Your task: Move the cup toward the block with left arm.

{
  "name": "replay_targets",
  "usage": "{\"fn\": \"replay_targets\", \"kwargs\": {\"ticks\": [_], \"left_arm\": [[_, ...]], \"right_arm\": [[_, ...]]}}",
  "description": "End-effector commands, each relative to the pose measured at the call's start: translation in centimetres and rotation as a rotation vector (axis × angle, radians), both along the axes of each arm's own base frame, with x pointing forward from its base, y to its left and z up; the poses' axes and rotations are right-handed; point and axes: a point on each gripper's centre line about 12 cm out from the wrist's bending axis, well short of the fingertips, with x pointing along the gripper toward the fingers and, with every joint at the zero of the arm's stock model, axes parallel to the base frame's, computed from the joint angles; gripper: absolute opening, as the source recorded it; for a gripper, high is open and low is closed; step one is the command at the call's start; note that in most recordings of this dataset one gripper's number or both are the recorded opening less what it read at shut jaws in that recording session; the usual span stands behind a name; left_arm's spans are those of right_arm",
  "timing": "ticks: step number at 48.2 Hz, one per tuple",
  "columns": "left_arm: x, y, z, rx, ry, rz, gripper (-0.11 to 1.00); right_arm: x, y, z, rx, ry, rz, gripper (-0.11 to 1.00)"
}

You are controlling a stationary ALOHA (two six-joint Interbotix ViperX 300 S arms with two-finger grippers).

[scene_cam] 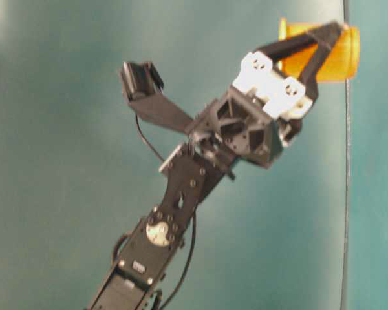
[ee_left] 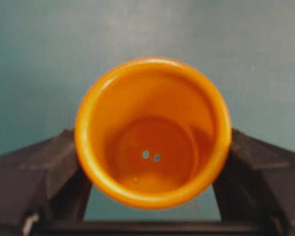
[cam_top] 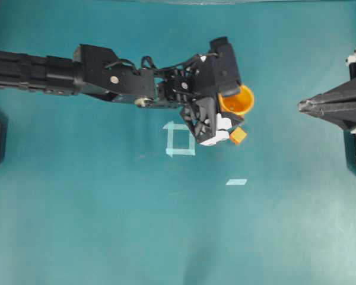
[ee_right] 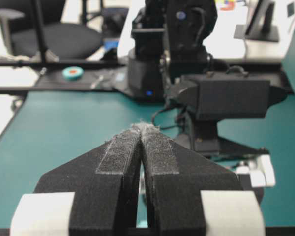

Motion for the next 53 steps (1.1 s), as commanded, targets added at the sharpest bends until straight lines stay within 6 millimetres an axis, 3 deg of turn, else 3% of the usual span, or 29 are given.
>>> {"fn": "replay_targets", "kwargs": {"ticks": [1, 22, 53], "left_arm": [[0.9, -0.4, 2.1, 0.034, -0.055, -0.028, 0.68], [2.3, -2.2, 1.5, 0.070, -0.056, -0.087, 0.67], [2.4, -2.2, 1.6, 0.073, -0.063, -0.089, 0.67]], "right_arm": [[0.2, 0.0, 1.3, 0.003, -0.034, 0.001, 0.00], [0.2, 0.0, 1.4, 0.003, -0.035, 0.001, 0.00], [0.2, 0.0, 1.7, 0.005, -0.046, 0.001, 0.00]]}}
